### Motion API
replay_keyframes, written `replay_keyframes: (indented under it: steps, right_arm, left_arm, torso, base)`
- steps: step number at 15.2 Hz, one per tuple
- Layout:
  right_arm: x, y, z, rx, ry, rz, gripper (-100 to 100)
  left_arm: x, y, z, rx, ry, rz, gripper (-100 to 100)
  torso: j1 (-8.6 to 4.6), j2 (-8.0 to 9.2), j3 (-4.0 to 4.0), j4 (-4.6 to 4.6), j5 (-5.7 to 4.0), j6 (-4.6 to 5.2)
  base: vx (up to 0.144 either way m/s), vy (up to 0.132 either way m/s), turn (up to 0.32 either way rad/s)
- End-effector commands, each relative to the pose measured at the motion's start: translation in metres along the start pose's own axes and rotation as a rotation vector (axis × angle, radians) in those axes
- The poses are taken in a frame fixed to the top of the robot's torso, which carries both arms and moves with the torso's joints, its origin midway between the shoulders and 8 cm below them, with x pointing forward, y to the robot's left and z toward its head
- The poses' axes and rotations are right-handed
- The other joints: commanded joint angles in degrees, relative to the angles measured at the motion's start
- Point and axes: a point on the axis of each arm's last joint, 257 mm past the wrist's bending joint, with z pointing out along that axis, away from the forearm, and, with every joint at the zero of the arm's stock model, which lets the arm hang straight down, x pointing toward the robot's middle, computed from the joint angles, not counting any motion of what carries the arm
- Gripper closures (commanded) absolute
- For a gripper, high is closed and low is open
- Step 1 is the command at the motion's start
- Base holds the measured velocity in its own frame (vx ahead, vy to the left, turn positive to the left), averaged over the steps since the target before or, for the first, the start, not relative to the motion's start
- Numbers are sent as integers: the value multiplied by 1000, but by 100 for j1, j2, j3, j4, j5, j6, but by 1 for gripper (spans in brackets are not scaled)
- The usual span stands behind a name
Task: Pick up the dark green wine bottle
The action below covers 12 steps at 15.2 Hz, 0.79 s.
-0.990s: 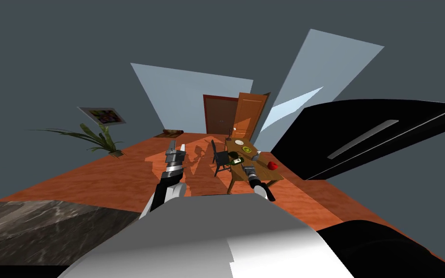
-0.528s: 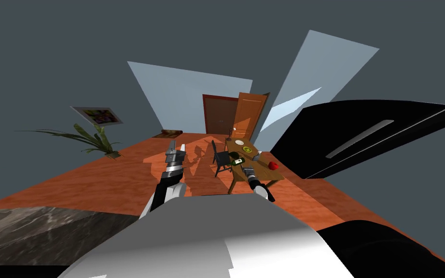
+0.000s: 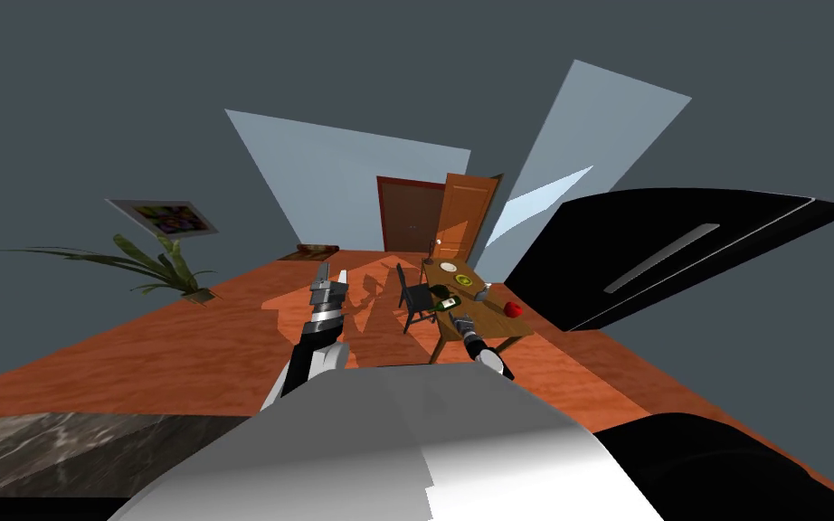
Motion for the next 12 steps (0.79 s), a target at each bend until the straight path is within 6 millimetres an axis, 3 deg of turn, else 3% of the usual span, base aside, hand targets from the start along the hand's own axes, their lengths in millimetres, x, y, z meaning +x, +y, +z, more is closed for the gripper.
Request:
replay_keyframes:
  steps: [1,7,8,12]
  right_arm:
    - [-12,-3,-1,19,-29,37,-100]
    - [-12,-3,-1,18,-31,99,-100]
    - [-28,-6,-2,36,-69,136,-100]
    - [-28,-6,-2,34,-70,194,-100]
  left_arm:
    - [0,0,0,0,0,0,0]
    - [0,0,0,0,0,0,0]
    - [0,0,0,0,0,0,0]
    - [0,0,0,0,0,0,0]
  torso:
    - [0,0,0,0,0,0]
    - [-21,8,4,2,-3,-1]
    - [-24,11,6,2,-4,-1]
    - [-6,-11,-6,-2,0,-3]
  base:
    - [47,81,-71]
    - [16,24,2]
    - [36,41,-61]
    - [55,45,-9]
